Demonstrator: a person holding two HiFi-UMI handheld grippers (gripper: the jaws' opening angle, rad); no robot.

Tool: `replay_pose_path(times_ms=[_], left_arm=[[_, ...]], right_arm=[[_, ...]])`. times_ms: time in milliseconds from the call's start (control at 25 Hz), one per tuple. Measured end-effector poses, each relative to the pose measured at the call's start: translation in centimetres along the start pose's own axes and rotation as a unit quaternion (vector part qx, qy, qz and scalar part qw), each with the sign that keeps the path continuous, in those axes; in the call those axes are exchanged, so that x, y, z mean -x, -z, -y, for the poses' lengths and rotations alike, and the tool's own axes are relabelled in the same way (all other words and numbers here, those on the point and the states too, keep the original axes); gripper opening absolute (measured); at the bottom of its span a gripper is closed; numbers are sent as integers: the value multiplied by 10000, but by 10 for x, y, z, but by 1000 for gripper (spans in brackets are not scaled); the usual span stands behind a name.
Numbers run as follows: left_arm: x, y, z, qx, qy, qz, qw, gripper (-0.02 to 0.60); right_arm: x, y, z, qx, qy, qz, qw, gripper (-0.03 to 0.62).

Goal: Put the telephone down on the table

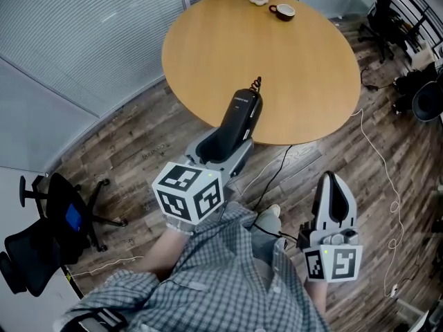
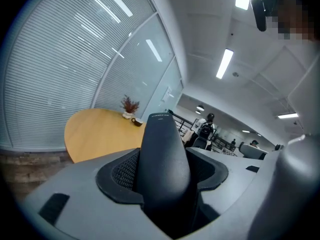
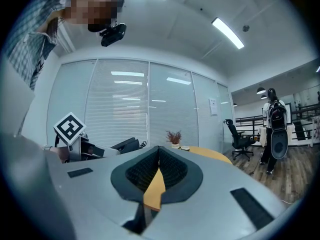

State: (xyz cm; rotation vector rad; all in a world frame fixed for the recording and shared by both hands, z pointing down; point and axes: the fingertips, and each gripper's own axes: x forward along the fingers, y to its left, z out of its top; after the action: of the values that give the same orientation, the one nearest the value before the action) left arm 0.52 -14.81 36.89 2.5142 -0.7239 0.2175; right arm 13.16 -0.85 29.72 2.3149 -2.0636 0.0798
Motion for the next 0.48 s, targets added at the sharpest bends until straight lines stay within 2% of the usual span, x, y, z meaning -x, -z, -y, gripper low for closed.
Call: replay_pose_path(times_ms=[480], left_arm=[[-69,19,-23,37,-580,-361,9977,279]], right_arm=[[-41,7,34,-34,-419,-192,9989,9]])
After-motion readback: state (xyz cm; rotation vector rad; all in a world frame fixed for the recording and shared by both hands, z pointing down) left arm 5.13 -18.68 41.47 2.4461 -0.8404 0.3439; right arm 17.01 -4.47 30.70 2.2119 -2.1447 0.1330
